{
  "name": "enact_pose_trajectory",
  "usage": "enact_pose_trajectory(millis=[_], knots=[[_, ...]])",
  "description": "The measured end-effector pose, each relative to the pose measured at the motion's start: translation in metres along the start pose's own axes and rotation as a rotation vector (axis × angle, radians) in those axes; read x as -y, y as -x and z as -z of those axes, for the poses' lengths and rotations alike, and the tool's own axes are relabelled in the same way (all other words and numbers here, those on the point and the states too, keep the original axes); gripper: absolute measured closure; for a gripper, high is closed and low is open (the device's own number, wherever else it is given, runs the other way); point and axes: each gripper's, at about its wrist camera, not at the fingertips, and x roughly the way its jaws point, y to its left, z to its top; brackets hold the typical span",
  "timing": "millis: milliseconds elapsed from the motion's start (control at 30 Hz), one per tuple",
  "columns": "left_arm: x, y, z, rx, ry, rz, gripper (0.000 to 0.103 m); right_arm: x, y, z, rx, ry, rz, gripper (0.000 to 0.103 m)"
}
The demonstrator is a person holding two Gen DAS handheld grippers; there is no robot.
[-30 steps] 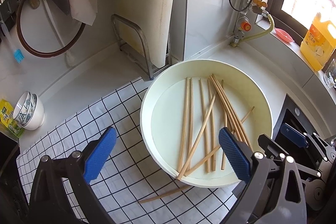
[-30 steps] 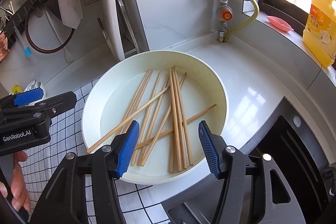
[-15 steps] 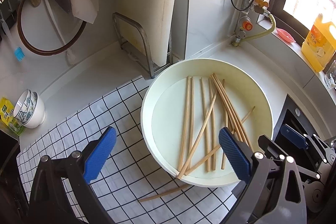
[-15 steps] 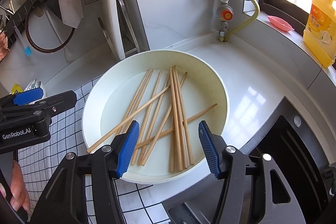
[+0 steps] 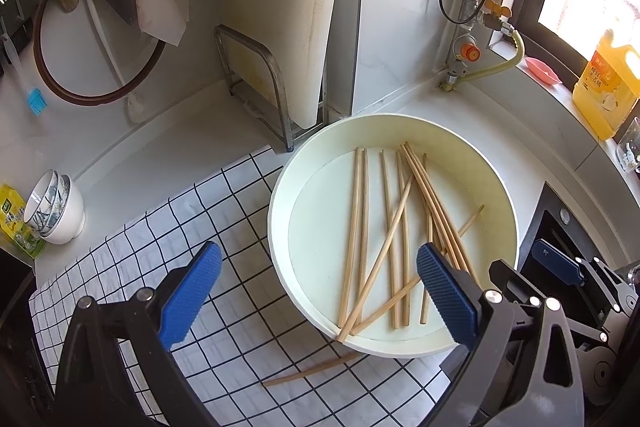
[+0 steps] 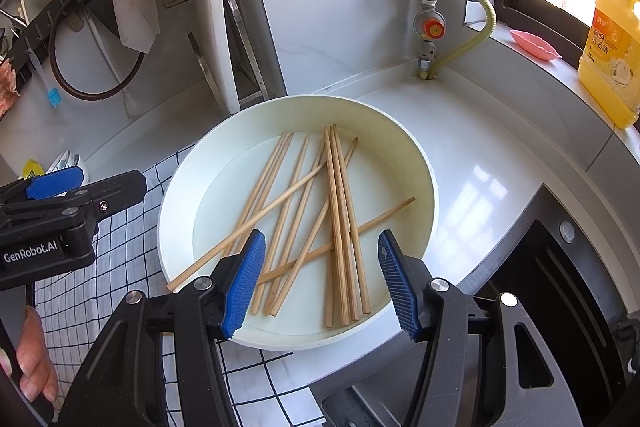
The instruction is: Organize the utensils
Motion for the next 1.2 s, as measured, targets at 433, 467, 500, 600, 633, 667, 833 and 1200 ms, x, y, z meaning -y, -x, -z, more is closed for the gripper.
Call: enact_pose_trajectory(millis=[433,467,500,600,633,667,833,1200], knots=[[0.0033,0.0015,0.0004,0.004,-0.012,0.0,0.006,-0.0001,0.0007,0.0002,0.0,0.001,0.0,0.047],[0.0041,0.0008,0.0005,0.0,-0.015,-0.001,0.006,-0.0004,0.001,0.0003,0.0,0.001,0.0,0.047],[0.0047,0.0003,0.0005,-0.002,-0.014,-0.002,0.006,-0.0019,0.0,0.0008,0.0,0.003,0.0,0.047],[0.0044,0.001,0.0004,0.002,-0.011,-0.001,0.006,-0.0023,-0.0012,0.0004,0.0,0.005,-0.002,0.047],[0.0045,0.0015,0.0002,0.005,-0.012,-0.002,0.006,-0.0023,-0.0013,0.0003,0.0,0.005,-0.001,0.047],[0.0045,0.002,0.0001,0.008,-0.013,-0.004,0.006,-0.0025,-0.0015,0.0004,-0.001,0.005,-0.001,0.047],[0.0042,0.0022,0.0006,0.015,-0.017,0.004,0.006,-0.0023,-0.0014,0.0007,-0.001,0.005,-0.002,0.047],[0.0044,0.0,0.0007,0.0,-0.013,0.004,0.006,-0.0019,-0.002,-0.0001,-0.002,0.007,-0.002,0.047]])
